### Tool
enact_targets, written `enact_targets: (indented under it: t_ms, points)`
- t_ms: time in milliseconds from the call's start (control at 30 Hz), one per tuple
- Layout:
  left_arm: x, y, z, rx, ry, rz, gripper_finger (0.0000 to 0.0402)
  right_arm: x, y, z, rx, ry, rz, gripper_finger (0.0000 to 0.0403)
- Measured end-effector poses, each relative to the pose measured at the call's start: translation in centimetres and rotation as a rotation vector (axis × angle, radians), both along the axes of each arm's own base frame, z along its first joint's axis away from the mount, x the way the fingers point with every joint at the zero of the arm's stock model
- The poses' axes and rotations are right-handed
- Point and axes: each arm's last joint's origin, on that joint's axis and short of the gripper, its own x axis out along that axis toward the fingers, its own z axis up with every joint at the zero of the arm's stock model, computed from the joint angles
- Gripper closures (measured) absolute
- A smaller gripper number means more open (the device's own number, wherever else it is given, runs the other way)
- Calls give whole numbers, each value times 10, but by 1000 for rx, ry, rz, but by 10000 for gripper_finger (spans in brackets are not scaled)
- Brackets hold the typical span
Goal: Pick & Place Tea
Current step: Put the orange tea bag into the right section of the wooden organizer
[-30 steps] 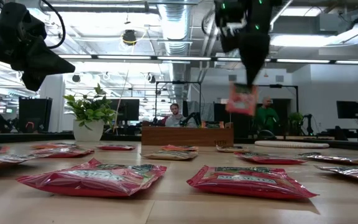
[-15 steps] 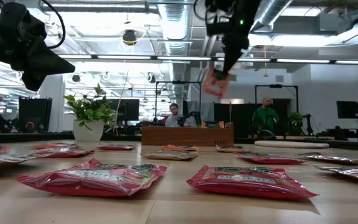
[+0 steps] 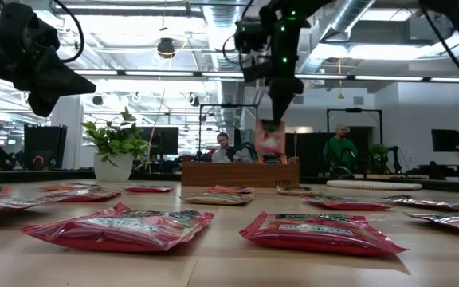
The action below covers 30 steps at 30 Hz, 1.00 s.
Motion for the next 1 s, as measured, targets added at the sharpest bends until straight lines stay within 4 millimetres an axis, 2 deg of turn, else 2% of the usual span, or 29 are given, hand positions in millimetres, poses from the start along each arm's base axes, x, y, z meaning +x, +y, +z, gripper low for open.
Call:
enact_targets:
  t_ms: [133, 333, 1000]
  points:
    - [0, 0, 0, 1, 2, 0, 401, -1, -7, -13, 32, 73, -16, 403]
    - [0, 0, -1, 14, 9, 8, 401, -2, -14, -13, 26, 49, -35, 403]
    - [0, 0, 0, 47, 20, 4, 401, 1, -10, -12, 47, 47, 54, 403]
